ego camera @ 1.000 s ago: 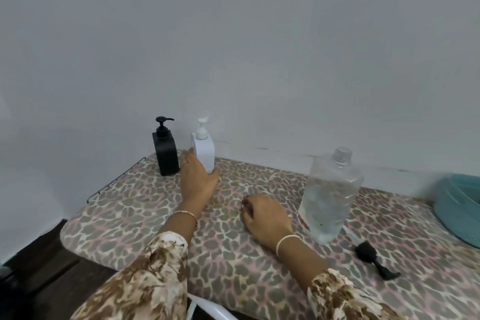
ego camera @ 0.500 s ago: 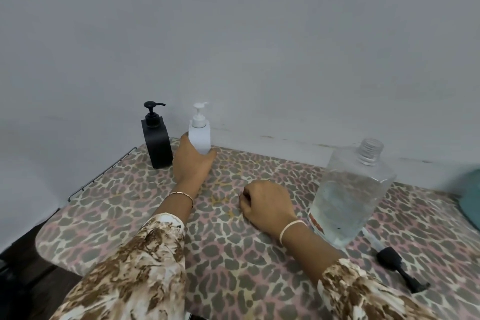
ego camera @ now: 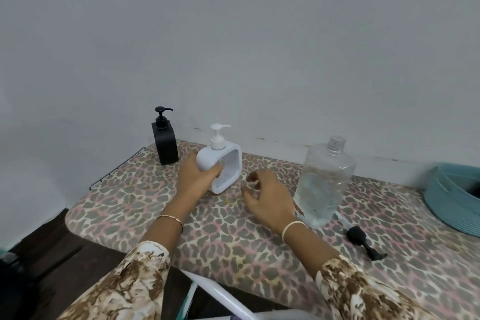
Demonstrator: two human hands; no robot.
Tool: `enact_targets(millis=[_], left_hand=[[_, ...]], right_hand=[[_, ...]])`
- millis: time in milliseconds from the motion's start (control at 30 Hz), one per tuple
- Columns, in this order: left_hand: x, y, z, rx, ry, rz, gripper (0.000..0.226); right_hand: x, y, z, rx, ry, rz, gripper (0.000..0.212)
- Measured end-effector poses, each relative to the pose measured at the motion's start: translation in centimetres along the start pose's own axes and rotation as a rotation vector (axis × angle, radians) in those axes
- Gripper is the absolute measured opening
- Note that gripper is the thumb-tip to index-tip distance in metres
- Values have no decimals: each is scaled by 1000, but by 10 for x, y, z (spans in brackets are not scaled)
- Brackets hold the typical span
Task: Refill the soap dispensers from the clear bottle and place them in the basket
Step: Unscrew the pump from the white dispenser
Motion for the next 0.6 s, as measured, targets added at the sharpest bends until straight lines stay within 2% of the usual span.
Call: enact_targets(millis=[100, 267, 500, 600], left_hand=[[-1, 4, -27, -43, 1, -23, 39], [-2, 16, -66, -165, -8, -76, 35], [3, 32, -97, -274, 54, -90, 31], [5, 37, -105, -306, 87, -97, 44]], right_hand=[[-4, -23, -7, 109, -9, 77, 39], [-3, -42, -15, 145, 54, 225, 56], [0, -49, -32, 140, 104, 351, 44], [3, -51, -35, 177, 162, 337, 42]])
Point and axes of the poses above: each hand's wrist, its own z-axis towards the middle knuckle, its own y-axis out of the palm, x = y × z, the point moved 8 cm from there along z, towards the middle knuckle, and after that the axes turned 10 degrees about -z, right-handed, at the moved point
